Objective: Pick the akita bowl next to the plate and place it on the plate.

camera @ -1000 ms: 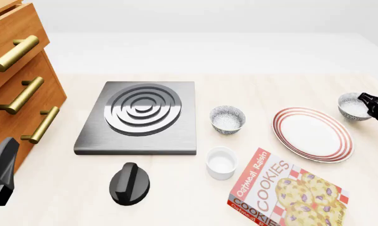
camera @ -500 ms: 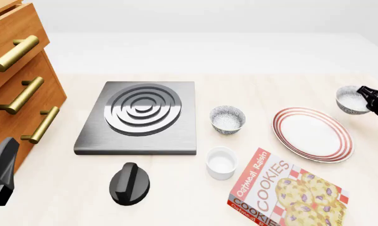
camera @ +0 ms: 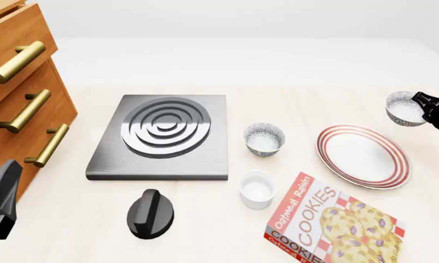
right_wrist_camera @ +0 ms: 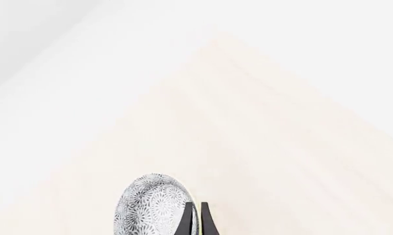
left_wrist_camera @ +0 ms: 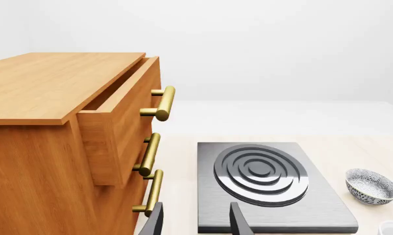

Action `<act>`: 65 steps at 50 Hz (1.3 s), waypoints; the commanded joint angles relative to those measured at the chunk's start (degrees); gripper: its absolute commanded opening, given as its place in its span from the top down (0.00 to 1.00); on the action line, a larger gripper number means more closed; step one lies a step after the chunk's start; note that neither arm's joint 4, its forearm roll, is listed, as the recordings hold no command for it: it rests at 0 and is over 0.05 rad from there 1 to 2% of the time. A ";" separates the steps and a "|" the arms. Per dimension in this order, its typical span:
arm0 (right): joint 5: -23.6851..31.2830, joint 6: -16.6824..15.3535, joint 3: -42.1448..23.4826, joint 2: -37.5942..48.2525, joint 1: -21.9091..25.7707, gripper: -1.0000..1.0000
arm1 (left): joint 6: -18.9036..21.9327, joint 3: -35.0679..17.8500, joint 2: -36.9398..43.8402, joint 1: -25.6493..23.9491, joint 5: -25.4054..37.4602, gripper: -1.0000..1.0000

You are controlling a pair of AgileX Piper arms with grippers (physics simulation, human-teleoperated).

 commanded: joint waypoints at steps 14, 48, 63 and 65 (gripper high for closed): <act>-0.93 1.20 5.43 -7.22 2.70 1.00 | 0.00 0.00 0.00 0.00 0.00 0.00; -2.43 1.51 13.20 -15.35 6.19 1.00 | 0.00 0.00 0.00 0.00 0.00 0.00; -3.10 1.42 16.95 -18.70 7.46 1.00 | 0.00 0.00 0.00 0.00 0.00 0.00; -3.33 1.42 17.35 -18.81 7.55 1.00 | 0.00 0.00 0.00 0.00 0.00 0.00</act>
